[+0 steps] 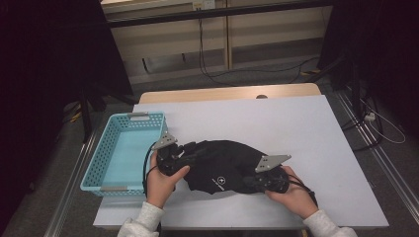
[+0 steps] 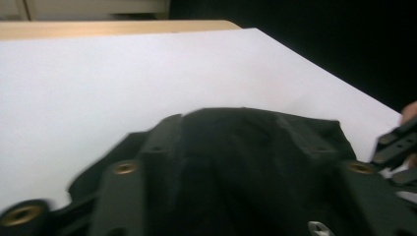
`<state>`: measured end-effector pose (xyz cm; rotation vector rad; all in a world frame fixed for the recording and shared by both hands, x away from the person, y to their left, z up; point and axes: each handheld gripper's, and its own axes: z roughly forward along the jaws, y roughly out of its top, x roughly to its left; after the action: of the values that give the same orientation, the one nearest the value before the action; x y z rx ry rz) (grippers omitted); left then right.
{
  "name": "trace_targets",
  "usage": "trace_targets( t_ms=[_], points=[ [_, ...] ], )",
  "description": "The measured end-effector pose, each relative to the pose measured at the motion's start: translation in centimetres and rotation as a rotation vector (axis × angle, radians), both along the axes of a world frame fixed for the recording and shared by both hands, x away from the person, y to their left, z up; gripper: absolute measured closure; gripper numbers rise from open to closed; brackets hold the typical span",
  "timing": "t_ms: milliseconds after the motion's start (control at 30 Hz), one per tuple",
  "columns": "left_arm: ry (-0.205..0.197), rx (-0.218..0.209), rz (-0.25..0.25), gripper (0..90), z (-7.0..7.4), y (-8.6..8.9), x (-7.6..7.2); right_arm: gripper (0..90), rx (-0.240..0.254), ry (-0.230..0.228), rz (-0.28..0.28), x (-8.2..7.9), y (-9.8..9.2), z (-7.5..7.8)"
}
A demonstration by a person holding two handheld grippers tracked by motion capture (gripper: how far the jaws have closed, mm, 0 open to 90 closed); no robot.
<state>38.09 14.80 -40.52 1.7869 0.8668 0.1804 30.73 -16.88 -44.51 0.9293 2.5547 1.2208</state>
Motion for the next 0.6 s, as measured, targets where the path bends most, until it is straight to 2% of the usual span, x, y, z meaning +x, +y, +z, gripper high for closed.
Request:
trace_targets(
  t_ms=[33,100,233,300,367,467,500,533,600],
  points=[
    [0.004,-0.007,0.006,40.4,0.0,0.1,0.2,89.7,0.0,0.0,0.0,0.0,0.0,0.0],
    [0.01,-0.03,0.013,36.5,0.0,0.3,0.5,89.8,-0.007,0.007,-0.029,-0.1,-1.3,0.0],
    [0.018,-0.047,0.02,34.5,0.0,0.2,1.3,89.8,-0.01,0.007,-0.063,-0.4,-2.6,0.2],
    [0.019,-0.039,0.004,34.1,0.0,-0.2,1.6,89.9,0.0,0.008,-0.108,-0.7,-4.1,0.2],
    [0.023,-0.026,-0.018,34.2,-0.2,-0.8,1.8,89.9,-0.005,0.007,-0.121,-0.8,-4.5,0.2],
    [0.025,-0.006,-0.062,35.1,-0.5,-2.0,2.0,90.0,-0.012,0.006,-0.175,-1.2,-5.9,0.3],
    [0.027,0.009,-0.095,36.5,-0.7,-2.9,2.1,90.0,-0.025,-0.001,-0.213,-1.4,-6.9,0.4],
    [0.027,0.009,-0.095,36.8,-0.7,-2.9,2.1,90.0,-0.025,-0.001,-0.213,-1.4,-6.9,0.4],
    [0.028,0.018,-0.124,37.2,-0.8,-3.7,2.2,90.0,-0.067,-0.018,-0.26,-1.6,-8.1,0.4]
  ],
)
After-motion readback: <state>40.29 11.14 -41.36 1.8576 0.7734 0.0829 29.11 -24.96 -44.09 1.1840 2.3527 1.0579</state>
